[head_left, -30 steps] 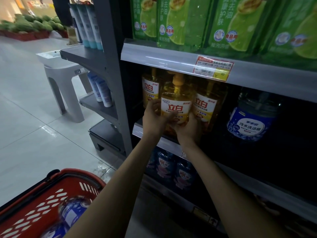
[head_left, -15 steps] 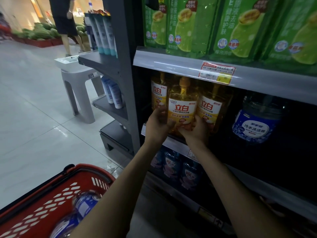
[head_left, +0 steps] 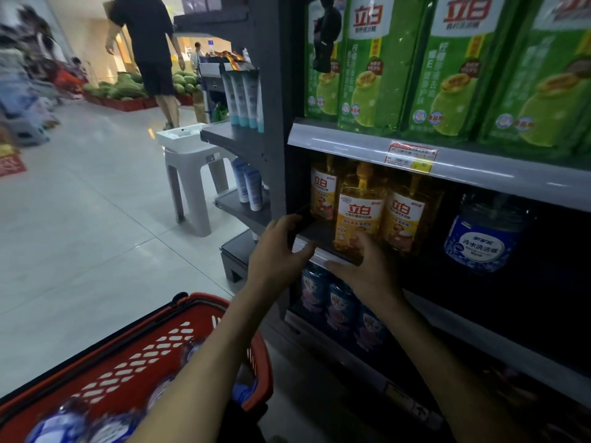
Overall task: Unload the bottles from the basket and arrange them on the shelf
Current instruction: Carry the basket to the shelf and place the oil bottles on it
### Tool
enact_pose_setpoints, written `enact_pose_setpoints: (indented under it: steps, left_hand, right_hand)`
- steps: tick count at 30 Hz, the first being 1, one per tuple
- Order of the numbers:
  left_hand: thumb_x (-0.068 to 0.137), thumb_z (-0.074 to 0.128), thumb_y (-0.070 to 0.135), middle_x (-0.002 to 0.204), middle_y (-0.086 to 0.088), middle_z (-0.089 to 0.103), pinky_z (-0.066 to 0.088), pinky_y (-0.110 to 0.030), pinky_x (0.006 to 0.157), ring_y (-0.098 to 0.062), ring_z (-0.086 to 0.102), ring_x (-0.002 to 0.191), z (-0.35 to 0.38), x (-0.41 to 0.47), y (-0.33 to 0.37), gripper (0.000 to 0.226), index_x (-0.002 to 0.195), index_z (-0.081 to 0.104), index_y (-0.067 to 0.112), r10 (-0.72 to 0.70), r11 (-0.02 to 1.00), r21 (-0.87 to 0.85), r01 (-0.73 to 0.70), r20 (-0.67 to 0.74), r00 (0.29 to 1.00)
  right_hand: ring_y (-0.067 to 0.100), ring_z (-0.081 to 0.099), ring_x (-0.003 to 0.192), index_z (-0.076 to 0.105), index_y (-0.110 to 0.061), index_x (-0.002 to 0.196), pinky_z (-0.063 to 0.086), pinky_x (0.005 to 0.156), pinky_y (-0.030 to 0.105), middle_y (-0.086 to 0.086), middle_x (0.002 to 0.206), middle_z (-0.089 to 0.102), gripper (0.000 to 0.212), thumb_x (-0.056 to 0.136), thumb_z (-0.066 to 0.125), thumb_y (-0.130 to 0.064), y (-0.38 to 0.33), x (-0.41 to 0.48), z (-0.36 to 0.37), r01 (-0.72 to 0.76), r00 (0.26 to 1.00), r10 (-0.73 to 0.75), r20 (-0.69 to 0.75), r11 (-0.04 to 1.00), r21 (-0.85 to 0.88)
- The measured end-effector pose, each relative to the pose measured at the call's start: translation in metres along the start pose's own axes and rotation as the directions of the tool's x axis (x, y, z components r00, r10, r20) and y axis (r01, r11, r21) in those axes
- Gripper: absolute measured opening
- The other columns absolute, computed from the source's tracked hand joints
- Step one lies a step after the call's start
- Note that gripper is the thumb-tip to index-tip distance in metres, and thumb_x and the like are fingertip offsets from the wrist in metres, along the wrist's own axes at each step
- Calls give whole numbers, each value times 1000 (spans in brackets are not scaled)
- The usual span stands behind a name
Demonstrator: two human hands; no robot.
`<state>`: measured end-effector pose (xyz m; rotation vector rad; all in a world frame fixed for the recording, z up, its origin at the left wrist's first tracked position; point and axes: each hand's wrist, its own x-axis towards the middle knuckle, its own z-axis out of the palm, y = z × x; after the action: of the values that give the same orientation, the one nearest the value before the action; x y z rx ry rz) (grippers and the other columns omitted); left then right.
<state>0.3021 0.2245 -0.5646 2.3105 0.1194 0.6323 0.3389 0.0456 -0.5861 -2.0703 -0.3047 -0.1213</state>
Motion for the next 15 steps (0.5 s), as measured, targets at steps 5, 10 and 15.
enact_pose_setpoints:
  steps: [5, 10, 15]
  left_hand:
    - [91, 66, 54, 148, 2, 51, 47, -32, 88, -18, 55, 128, -44, -30, -4, 65, 148, 45, 32, 51, 965, 255, -65, 63, 997]
    - [87, 65, 58, 151, 2, 48, 46, -39, 100, -22, 47, 136, -103, -61, -12, 72, 151, 41, 33, 50, 841, 527, -123, 150, 987]
    - [87, 60, 62, 159, -3, 39, 42, -42, 110, -27, 40, 143, -152, -87, -42, 80, 156, 32, 34, -154, 719, 693, -62, 246, 957]
  right_hand:
    - [22, 42, 140, 37, -26, 155, 42, 103, 35, 2, 155, 41, 87, 83, 81, -47, -28, -15, 26, 116, 991, -107, 80, 986, -117]
    - [22, 42, 141, 36, -26, 155, 45, 107, 39, 3, 157, 37, 89, 82, 78, -54, -53, -36, 59, 201, 963, -175, 203, 973, -114]
    - [26, 39, 144, 29, -26, 159, 45, 109, 42, 4, 162, 29, 94, 84, 73, -60, -59, -51, 97, 301, 903, -206, 377, 930, -212]
